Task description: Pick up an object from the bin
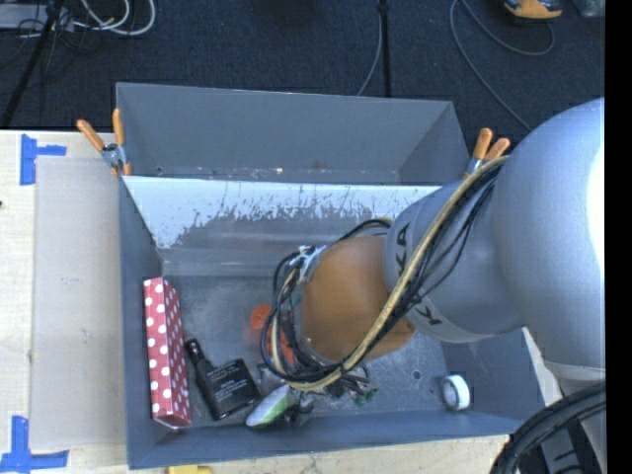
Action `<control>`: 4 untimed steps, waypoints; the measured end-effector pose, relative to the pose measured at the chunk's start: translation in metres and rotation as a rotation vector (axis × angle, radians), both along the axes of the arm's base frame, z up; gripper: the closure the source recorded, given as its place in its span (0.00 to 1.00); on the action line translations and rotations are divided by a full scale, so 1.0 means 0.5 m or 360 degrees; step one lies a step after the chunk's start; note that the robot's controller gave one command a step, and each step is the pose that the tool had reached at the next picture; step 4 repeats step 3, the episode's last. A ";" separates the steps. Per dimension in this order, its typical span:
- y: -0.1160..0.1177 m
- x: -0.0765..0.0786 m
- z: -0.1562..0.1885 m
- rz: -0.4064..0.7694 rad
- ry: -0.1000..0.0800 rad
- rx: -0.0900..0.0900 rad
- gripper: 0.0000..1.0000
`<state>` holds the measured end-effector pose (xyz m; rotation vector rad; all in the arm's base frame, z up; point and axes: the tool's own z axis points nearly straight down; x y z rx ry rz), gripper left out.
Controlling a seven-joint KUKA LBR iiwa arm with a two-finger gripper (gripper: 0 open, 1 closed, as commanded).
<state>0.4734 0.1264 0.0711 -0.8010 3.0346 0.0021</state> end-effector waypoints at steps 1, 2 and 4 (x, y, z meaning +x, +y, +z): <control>0.000 0.000 0.000 -0.0001 0.0000 0.0000 1.00; 0.000 -0.001 0.006 -0.0002 0.0003 -0.0001 1.00; -0.001 -0.007 0.030 -0.0001 0.0021 -0.0005 1.00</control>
Offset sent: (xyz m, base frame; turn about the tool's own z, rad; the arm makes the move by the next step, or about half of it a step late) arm -0.0002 0.0000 0.0225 0.0000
